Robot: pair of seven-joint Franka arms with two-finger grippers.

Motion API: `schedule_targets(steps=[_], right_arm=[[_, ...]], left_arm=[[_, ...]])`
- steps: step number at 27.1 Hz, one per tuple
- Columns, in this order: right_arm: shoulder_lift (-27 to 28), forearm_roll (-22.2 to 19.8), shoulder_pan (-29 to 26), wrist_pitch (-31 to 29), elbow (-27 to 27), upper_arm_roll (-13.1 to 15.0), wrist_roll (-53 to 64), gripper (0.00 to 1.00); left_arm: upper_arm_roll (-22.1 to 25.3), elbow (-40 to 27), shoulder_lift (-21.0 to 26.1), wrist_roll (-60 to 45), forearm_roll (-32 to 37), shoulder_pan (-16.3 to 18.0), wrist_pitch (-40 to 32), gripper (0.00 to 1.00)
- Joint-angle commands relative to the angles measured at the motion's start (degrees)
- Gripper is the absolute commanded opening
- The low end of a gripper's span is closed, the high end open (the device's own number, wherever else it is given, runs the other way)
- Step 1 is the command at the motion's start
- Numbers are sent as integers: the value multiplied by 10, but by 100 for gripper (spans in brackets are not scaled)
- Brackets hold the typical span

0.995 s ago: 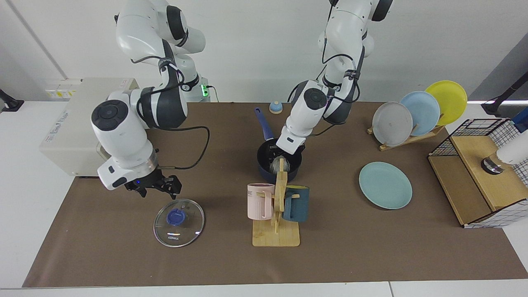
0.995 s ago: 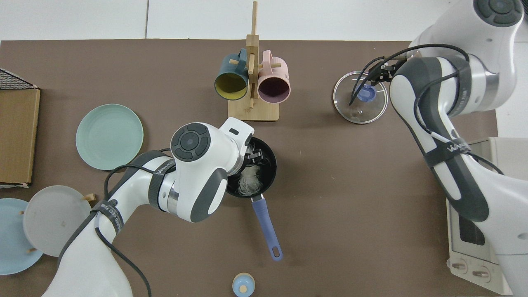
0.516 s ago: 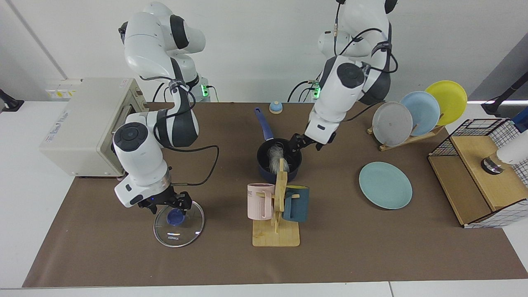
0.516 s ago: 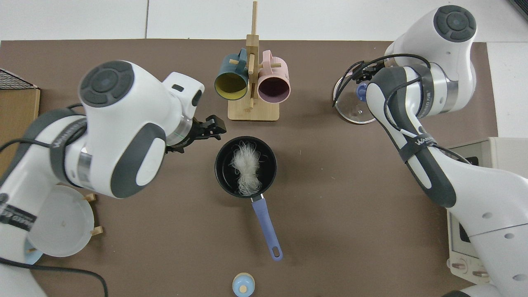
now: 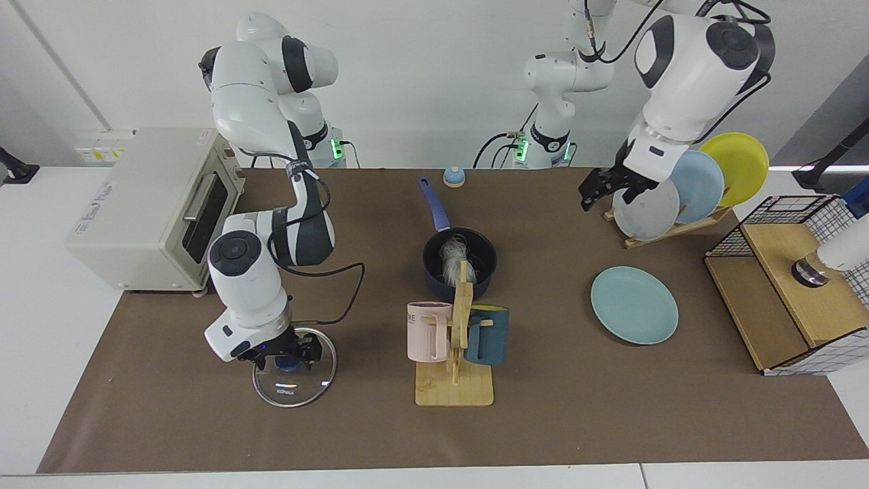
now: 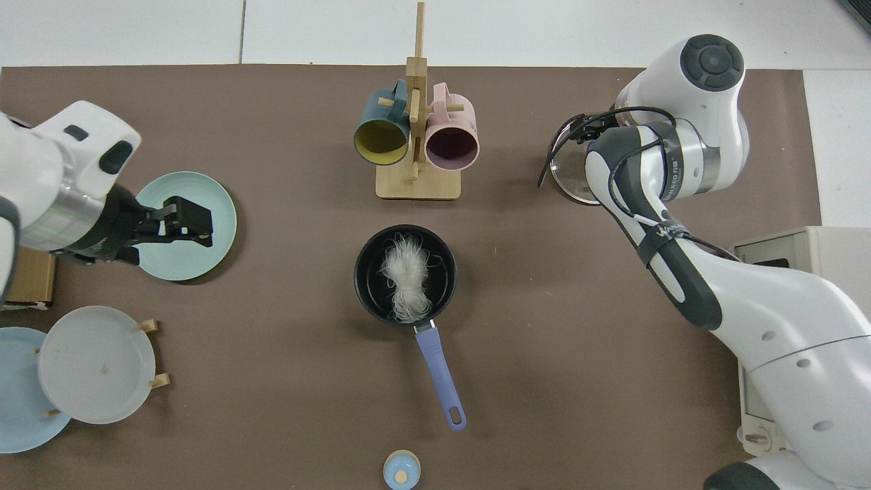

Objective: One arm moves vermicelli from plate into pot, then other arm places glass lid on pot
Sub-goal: 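Carry the glass lid over the saucepan with the right gripper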

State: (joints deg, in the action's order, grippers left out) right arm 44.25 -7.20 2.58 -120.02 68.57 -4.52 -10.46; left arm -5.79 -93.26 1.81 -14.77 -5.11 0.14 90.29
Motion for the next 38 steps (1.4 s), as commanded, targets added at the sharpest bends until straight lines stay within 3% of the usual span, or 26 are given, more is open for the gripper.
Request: schedule_targets(steps=[1,9,13,16,18,20,30,38], right_arm=[[6,-6,-1,-23,9,-5,28,98],[2,-8,-3,-23,30,-4,30,95],[0,-7,-5,-22,31,-4,32,81],[-3,-7,-5,-16,32,-4,33,54],[-6,-7,-6,-10,31,-4,34,24],[-11,-7,-6,-6,32,-4,34,1],[-37,-6,-5,10,35,-4,27,0],[-138,-4,5,15,134,-4,-15,0]], left_arm=[[28,-1,-19,77,25,2,-27,100],[53,-1,-19,133,41,2,0,100],[53,-1,-20,127,41,0,8,100],[52,-1,-20,127,41,1,6,100],[53,-2,-22,127,41,3,-3,100],[53,-2,-23,126,41,2,3,100],[43,-1,-24,126,40,-6,4,100],[44,-1,-24,125,40,-1,5,100]])
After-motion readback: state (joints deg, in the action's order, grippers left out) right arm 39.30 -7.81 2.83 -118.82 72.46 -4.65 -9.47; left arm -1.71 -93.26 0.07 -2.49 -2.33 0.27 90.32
